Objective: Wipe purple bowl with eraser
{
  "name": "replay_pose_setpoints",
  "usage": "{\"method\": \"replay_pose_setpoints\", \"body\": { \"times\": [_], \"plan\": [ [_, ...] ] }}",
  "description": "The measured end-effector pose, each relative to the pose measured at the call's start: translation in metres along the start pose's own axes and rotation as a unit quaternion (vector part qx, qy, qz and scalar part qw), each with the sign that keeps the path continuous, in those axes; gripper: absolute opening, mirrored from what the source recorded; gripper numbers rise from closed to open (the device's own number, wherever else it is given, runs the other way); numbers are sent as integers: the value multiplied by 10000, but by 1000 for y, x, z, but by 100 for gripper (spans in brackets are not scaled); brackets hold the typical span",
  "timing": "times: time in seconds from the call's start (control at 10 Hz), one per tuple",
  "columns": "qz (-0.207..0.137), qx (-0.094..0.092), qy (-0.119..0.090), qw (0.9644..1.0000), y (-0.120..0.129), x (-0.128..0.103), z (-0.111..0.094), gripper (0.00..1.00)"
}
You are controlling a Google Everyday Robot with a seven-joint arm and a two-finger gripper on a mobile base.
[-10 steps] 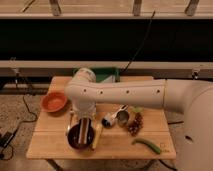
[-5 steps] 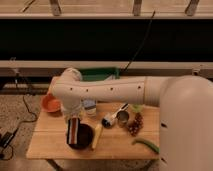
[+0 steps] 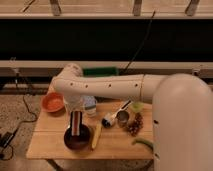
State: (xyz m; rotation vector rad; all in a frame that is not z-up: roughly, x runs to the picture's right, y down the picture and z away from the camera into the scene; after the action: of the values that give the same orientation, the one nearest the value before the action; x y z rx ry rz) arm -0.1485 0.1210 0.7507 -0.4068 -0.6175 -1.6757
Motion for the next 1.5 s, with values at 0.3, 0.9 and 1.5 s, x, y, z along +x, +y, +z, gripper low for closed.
{"method": "replay_pose_setpoints", "body": {
  "times": [0.3,0.9,1.5],
  "plan": [
    [101,-188,167,9996,21,5,-1,0],
    [258,-345,140,9990,61,-28,-21,0],
    [183,-15,-325,9993,42,-66,-6,0]
  ]
}}
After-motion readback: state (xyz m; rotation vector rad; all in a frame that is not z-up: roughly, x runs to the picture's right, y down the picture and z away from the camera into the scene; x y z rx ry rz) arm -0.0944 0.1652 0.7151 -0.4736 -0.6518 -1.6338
